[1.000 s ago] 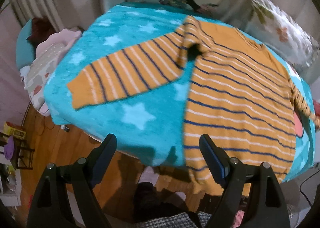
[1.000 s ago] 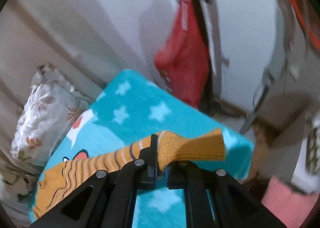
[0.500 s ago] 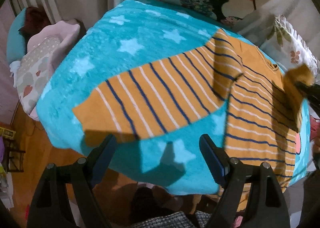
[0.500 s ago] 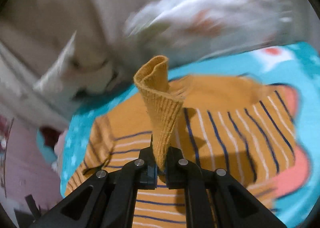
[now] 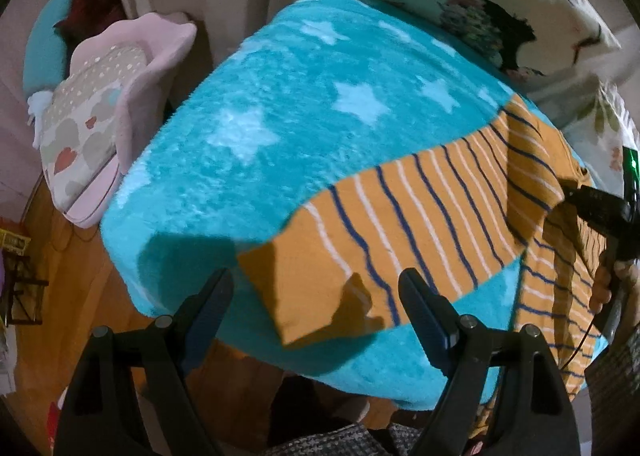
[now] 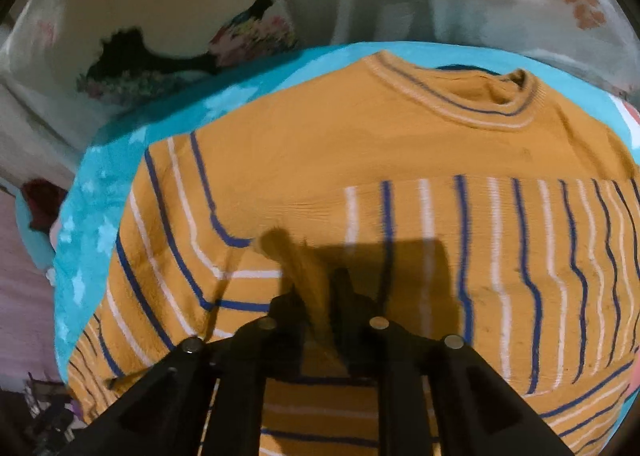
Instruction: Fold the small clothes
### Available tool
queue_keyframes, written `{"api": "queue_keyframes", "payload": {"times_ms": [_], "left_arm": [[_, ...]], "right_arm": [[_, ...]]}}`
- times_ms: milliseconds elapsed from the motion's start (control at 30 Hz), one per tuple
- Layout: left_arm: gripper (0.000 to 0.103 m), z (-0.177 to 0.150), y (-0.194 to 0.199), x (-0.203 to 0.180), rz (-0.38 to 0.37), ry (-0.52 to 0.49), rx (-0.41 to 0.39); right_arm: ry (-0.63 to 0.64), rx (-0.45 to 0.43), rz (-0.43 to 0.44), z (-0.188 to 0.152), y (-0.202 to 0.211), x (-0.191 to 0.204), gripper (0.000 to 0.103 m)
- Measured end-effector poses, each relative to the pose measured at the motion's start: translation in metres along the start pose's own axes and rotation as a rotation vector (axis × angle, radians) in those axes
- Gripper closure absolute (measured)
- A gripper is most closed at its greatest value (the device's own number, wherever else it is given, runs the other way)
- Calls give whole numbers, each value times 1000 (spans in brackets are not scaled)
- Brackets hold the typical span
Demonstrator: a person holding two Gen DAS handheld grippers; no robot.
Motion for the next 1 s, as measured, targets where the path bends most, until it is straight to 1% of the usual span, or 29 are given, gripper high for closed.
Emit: {"api": "queue_keyframes", "payload": {"times_ms": [67, 100, 167, 233, 267, 333, 400, 467, 533, 600, 633, 733, 833, 1000], "left_arm": [[19, 5, -1, 6, 7, 12, -7], [19, 7, -2, 9, 12, 19, -11], [19, 14, -1, 19, 27, 43, -25], [19, 22, 0, 34, 46, 80, -44], [19, 25, 1, 43, 57, 102, -52], [19, 30, 3, 59, 82, 134, -62], [19, 34, 5, 74, 107, 161, -68], [19, 37, 9, 87, 119, 191, -78], [19, 38, 14, 98, 130, 214, -90], [19, 38, 18, 108, 141, 226, -99], [19, 38, 20, 113, 145, 232, -102], [19, 34, 22, 123, 151, 252, -102], [19, 31, 21, 128, 151, 266, -95], [19, 30, 18, 128, 145, 268, -88]], "right_arm": [[26, 7, 16, -1, 1, 18, 62], [36, 11, 23, -1, 2, 25, 61], [43, 8, 78, -4, 13, 44, 61], [73, -51, 103, -6, 37, 66, 61], [105, -68, 131, -11, 48, 82, 61], [193, -73, 178, -26, 62, 115, 61], [333, -35, 242, -57, 66, 156, 58], [511, 37, 302, -102, 64, 197, 58], [661, 81, 335, -141, 62, 224, 58], [796, 88, 340, -175, 59, 247, 58], [834, 84, 340, -186, 60, 253, 58], [910, 75, 327, -205, 57, 265, 58], [965, 50, 299, -212, 53, 273, 58], [964, 24, 269, -206, 48, 286, 58]]}}
Point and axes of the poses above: each gripper's, at about its wrist camera, not at the fingertips, and y roughly against the way its jaws point, x to its left, z to its top, the point moved 8 cm from there along -y, roughly the way its jaws point, and after that the axes turned 11 degrees about -x, right-handed, at the moved point
